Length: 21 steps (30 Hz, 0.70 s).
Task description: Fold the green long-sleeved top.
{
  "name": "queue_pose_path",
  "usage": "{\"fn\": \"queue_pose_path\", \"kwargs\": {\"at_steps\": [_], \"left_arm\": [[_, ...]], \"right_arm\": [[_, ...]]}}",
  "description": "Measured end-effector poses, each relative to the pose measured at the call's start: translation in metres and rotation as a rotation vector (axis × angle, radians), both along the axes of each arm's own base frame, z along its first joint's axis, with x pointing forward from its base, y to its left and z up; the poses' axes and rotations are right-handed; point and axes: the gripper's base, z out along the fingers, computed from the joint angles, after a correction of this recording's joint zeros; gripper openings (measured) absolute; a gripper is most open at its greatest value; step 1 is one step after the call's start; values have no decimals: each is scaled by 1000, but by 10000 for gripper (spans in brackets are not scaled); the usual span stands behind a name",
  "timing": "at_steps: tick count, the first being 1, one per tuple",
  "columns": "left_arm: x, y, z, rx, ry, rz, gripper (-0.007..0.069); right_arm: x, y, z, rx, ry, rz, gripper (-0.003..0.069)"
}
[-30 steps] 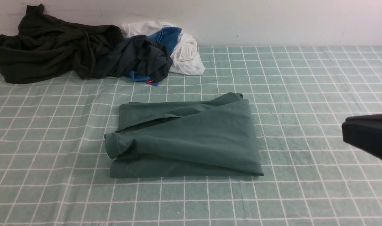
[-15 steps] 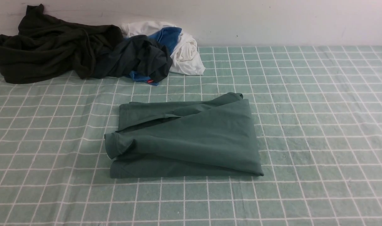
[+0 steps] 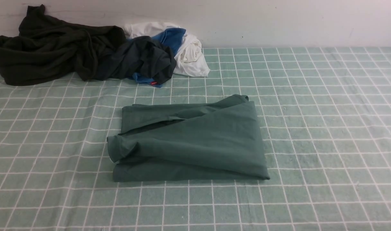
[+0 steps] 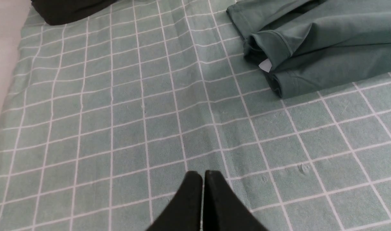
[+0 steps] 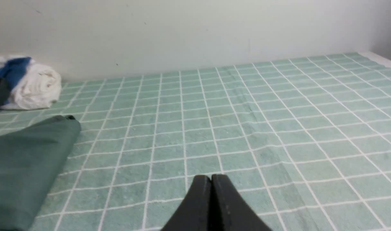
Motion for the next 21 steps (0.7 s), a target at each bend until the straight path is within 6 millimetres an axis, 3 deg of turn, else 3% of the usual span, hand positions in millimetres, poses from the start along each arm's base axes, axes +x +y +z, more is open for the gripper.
{"fn": "queue_pose_path", "kwargs": {"at_steps": [21], "left_arm": [[0, 0, -1, 0, 7, 1, -3]], "right_arm": [[-1, -1, -5, -15, 75, -11, -14]]}}
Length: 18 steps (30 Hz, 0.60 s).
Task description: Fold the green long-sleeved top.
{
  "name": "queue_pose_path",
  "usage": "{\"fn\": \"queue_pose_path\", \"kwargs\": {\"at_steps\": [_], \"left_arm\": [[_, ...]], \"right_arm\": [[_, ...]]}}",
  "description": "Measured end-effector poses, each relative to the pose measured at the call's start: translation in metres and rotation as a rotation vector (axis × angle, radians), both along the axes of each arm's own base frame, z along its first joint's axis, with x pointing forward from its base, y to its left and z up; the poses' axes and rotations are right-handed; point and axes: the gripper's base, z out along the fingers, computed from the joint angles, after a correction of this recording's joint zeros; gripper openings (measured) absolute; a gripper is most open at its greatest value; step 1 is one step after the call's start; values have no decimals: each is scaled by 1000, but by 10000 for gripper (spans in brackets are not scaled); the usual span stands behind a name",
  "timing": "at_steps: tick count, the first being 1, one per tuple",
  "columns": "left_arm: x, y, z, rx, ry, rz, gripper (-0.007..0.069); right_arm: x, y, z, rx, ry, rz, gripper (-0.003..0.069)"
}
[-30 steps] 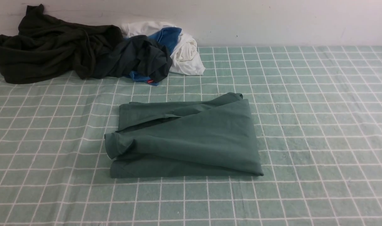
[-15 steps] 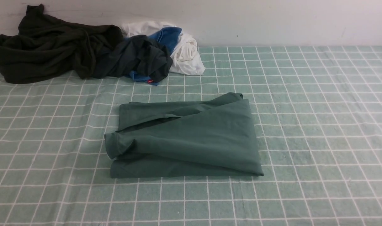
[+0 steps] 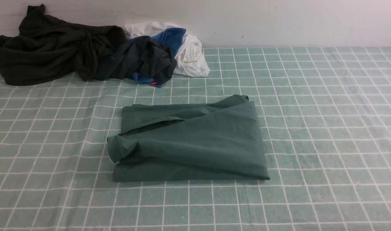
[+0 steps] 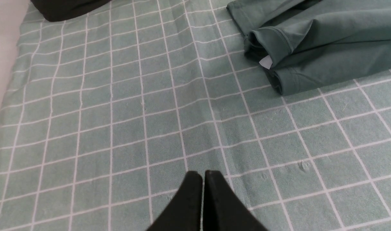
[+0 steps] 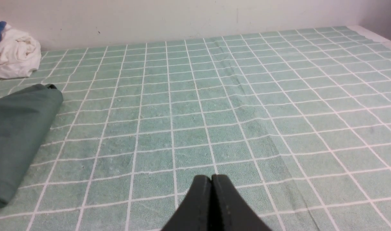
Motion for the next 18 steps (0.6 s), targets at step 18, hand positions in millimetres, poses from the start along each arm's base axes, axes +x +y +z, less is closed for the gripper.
{"fn": "queue_pose_path", "kwargs": {"at_steps": [18], "left_arm": [[3, -1, -4, -4, -11, -7, -3]], "right_arm": [[0, 0, 0, 0, 0, 0, -14]]}}
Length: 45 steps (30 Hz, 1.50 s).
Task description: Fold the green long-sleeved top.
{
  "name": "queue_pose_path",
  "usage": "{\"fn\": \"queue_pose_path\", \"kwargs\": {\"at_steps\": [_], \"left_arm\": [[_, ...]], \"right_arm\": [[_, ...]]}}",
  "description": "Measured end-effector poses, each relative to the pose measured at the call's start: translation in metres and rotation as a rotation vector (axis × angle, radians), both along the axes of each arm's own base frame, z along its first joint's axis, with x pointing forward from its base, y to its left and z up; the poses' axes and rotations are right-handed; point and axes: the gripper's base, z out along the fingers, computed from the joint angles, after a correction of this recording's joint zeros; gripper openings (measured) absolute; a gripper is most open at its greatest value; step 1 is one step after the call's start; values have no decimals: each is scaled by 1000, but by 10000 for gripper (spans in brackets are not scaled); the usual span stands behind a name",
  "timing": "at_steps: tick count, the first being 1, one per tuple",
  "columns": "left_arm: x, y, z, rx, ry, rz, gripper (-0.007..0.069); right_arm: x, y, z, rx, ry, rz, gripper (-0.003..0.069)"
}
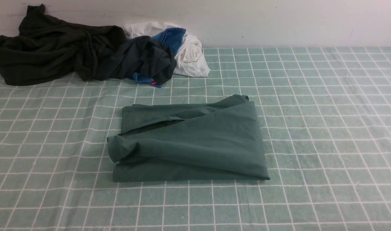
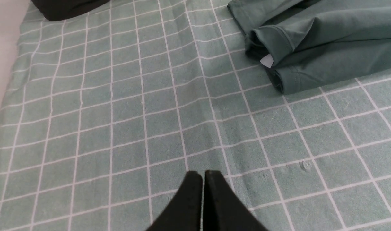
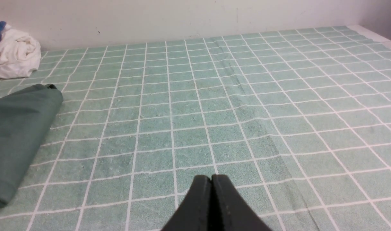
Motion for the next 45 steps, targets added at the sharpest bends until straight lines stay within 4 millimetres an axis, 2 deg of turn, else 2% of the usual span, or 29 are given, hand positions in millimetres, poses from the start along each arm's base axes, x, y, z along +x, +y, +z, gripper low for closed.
{"fn": "queue_pose_path", "kwargs": {"at_steps": [3, 8, 10, 12, 13, 14, 15, 18, 26, 45], "left_arm": [[4, -2, -1, -17, -82, -18, -3], [14, -6, -15, -53, -386, 4, -3], [17, -5, -34, -89, -441, 55, -3], [17, -4, -43, -114, -454, 90, -3], [18, -3, -59, -153, -445, 131, -3], [18, -3, -61, -156, -441, 132, -3], [20, -3, -79, -172, -400, 156, -3], [21, -3, -96, -170, -350, 160, -3], [20, -3, -103, -166, -262, 160, -3], [19, -3, -103, -173, -250, 161, -3]], "right_arm": [[0, 0, 0, 0, 0, 0, -14], [0, 0, 0, 0, 0, 0, -14], [0, 0, 0, 4, -1, -1, -14], [0, 0, 0, 7, -1, -1, -14], [0, 0, 0, 9, -1, -2, -14], [0, 0, 0, 9, -1, -2, -14], [0, 0, 0, 11, -1, -2, -14], [0, 0, 0, 10, 0, -2, -14], [0, 0, 0, 10, 0, -2, -14], [0, 0, 0, 10, -1, -2, -14]]}}
